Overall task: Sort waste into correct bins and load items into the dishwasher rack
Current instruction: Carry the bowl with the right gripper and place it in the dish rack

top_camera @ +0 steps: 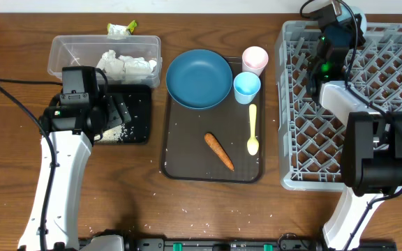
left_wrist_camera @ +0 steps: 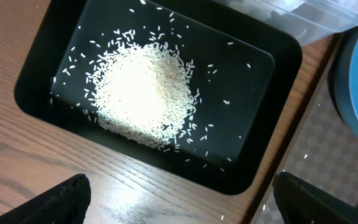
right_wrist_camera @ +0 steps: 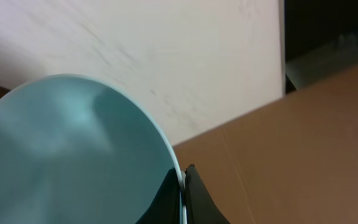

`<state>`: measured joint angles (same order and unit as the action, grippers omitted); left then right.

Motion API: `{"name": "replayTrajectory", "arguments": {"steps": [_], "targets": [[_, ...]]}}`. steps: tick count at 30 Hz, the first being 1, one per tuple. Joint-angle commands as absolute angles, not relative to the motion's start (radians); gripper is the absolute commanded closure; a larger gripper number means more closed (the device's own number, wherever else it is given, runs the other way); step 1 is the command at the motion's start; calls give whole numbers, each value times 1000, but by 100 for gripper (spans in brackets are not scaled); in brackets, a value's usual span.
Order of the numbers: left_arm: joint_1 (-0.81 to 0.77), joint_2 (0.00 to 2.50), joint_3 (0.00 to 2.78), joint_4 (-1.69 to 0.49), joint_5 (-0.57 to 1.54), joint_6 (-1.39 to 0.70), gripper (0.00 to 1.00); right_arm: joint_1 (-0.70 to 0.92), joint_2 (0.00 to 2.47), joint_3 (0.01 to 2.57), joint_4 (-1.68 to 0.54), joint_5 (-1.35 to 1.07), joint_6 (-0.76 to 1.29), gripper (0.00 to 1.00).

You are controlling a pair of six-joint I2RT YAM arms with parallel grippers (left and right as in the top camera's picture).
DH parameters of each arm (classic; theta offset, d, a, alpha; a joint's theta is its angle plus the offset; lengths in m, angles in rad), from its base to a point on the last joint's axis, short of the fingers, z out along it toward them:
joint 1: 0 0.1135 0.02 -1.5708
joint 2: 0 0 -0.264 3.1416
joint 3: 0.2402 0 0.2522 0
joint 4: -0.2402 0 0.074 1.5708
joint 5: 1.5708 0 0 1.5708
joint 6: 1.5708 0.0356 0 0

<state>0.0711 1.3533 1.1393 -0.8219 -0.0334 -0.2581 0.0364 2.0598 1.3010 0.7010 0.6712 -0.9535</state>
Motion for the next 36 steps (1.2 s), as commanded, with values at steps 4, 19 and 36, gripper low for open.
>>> {"name": "replayTrajectory", "arguments": {"steps": [4, 19, 36], "targets": [[76, 1358, 1130, -823, -46, -252, 4, 30, 2071, 1306, 709, 578, -944, 99], [76, 1358, 1130, -823, -46, -252, 4, 44, 2226, 1306, 905, 588, -1160, 99], [76, 1358, 1130, -823, -46, -252, 4, 203, 2226, 1306, 894, 780, -1138, 75]]}}
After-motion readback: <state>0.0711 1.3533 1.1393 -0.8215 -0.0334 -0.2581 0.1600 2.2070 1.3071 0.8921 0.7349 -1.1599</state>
